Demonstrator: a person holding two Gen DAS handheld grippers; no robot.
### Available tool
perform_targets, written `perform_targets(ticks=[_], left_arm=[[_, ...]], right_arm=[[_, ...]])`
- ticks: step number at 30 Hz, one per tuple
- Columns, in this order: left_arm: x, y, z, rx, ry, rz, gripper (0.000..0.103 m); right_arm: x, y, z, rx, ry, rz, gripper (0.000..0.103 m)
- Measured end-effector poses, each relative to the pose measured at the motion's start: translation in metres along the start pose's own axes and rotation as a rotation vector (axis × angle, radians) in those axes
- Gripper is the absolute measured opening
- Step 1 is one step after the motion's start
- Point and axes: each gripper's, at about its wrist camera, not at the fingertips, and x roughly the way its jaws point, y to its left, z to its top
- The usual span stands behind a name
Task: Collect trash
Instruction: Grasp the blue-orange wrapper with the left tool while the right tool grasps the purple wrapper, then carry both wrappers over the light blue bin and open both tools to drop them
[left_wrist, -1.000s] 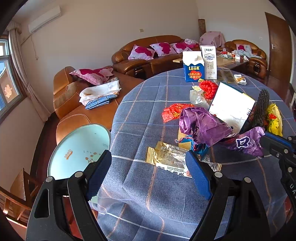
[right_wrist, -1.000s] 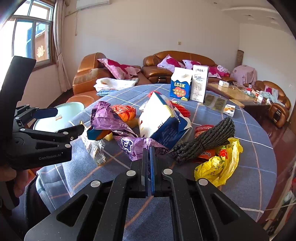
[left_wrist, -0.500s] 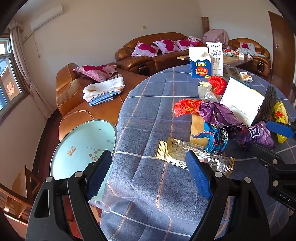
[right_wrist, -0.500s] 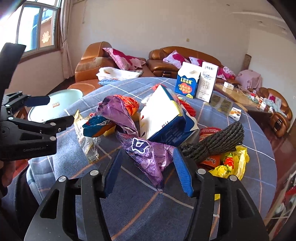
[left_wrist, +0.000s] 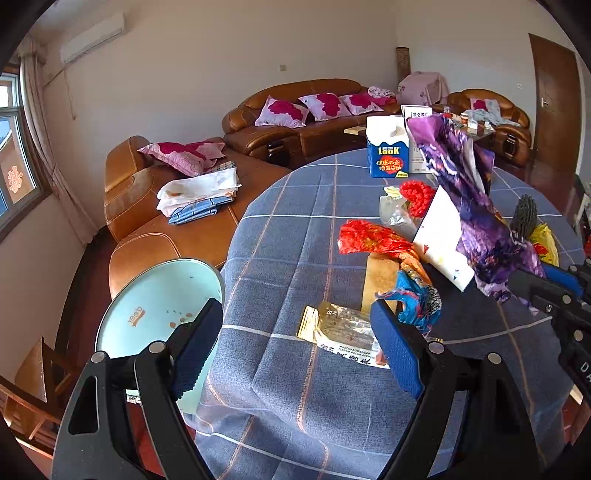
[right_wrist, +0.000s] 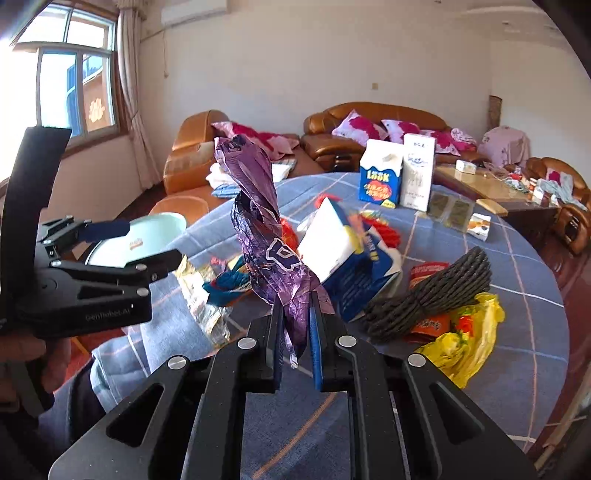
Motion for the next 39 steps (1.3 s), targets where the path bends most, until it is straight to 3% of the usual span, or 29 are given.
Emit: perform_targets(ticks=[5,13,14,15,16,18,25,31,39], left_arm=[[0.001,-0.025,0.009,0.051,-0.022,-0.043,0.081],[0.03,-0.061,0.007,0.127,0.05,-0.102,0.079],[0.033,-0.062,0.007,0.128,0.064,-0.112,0.065],[0.036,-0.063,0.006,0.127,0.081,-0.13,0.039],[0.038,-0.062,0.006,0.122,0.099,-0.153,0.03],[0.038,-0.06,0.007,0.115,0.096,-0.165,0.023],[0.012,-0.032,0.021,0.058,0.014,-0.16,0.02],[-0.005,0.001,0.026,0.017,-0.059,-0.053,0.02],[-0.009,0.035,0.018,-0.022,-0.08,0.061,0.02]], right_arm=[[-0.008,-0.014,0.005,0.027,-0.031,-0.128,0.012],[-0.009,-0.03,-0.004,0.062,-0.034,-0.144,0.012],[-0.009,-0.031,-0.004,0.064,-0.037,-0.139,0.012],[-0.009,-0.031,-0.003,0.065,-0.039,-0.132,0.012],[-0.009,-0.03,-0.003,0.065,-0.043,-0.13,0.012],[-0.008,-0.029,-0.002,0.066,-0.049,-0.119,0.012],[-0.01,-0.025,0.009,0.077,-0.078,-0.1,0.012],[0.004,-0.015,0.027,0.066,-0.092,-0.058,0.013],[0.03,0.013,0.047,0.016,-0.098,-0.011,0.013]])
